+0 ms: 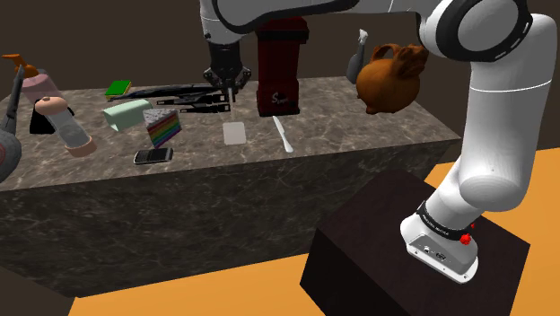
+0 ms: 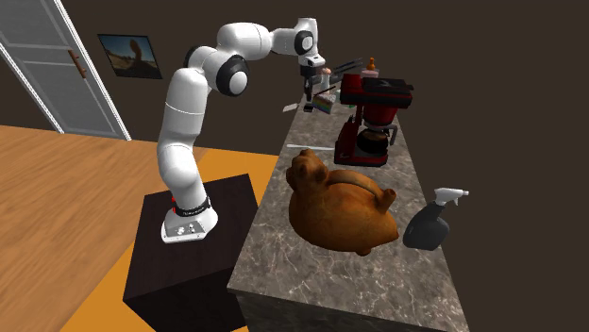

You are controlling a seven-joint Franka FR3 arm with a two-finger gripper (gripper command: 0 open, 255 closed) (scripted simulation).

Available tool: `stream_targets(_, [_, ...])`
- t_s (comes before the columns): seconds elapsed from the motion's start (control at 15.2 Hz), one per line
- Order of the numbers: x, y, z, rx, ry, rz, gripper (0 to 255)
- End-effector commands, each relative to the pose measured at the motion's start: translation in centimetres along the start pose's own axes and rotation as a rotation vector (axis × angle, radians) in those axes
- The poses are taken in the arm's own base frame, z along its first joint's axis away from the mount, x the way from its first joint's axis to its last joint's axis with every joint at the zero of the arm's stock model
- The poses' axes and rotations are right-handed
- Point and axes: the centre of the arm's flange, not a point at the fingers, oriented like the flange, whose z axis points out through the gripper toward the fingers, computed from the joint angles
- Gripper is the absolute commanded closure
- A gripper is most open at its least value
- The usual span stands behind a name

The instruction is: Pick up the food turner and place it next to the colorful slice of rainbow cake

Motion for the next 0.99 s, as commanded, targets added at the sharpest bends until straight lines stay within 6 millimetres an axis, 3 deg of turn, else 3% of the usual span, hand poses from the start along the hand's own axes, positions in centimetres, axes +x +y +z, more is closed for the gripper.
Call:
stream_targets(0.0, [-0.1,-0.3,1.0,0.0,0.0,0.001,255])
stream_targets(0.92, [-0.6,-0.3,8.4,0.0,0.0,0.001,255])
